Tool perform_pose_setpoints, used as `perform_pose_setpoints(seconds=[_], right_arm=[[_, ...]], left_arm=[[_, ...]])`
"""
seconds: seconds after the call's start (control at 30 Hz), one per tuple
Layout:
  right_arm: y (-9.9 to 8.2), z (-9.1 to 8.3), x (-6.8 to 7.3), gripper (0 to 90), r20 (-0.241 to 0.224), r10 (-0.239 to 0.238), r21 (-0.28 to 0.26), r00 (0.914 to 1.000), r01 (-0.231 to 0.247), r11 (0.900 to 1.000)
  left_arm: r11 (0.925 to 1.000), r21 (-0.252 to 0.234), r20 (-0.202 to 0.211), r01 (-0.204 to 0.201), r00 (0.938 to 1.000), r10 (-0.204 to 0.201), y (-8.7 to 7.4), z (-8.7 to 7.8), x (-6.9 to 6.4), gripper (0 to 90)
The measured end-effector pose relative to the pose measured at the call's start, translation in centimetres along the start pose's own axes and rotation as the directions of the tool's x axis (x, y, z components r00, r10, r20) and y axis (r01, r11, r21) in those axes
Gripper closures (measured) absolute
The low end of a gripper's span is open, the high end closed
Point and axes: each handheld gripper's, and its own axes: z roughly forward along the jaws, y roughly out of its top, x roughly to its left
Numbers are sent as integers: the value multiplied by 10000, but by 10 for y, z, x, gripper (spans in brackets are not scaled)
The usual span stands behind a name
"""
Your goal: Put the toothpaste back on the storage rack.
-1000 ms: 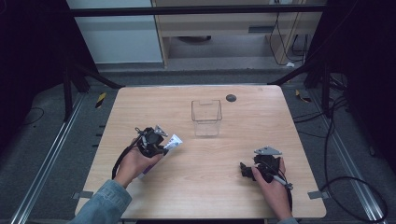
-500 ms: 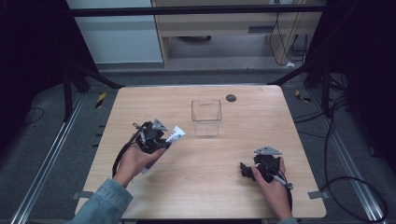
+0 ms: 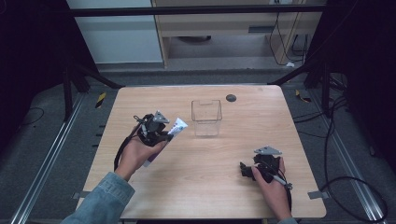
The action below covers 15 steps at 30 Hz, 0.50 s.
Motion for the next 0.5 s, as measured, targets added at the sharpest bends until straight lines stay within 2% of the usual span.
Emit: perform_pose_setpoints(seconds=[0.1, 0.23, 0.5], right_arm=[[0, 0, 0, 3, 44, 39, 2, 10000, -39, 10000], [1, 1, 1, 3, 69, 46, -1, 10000, -46, 10000], [1, 1, 1, 3, 66, 44, -3, 10000, -44, 10000]], left_arm=[[9998, -206, 12, -46, 10000, 46, 7, -4, -2, 791], [9996, -217, 27, -161, 9999, 162, 11, -6, -2, 791], [9991, -426, 24, -50, 10000, 51, 19, -10, -2, 791]])
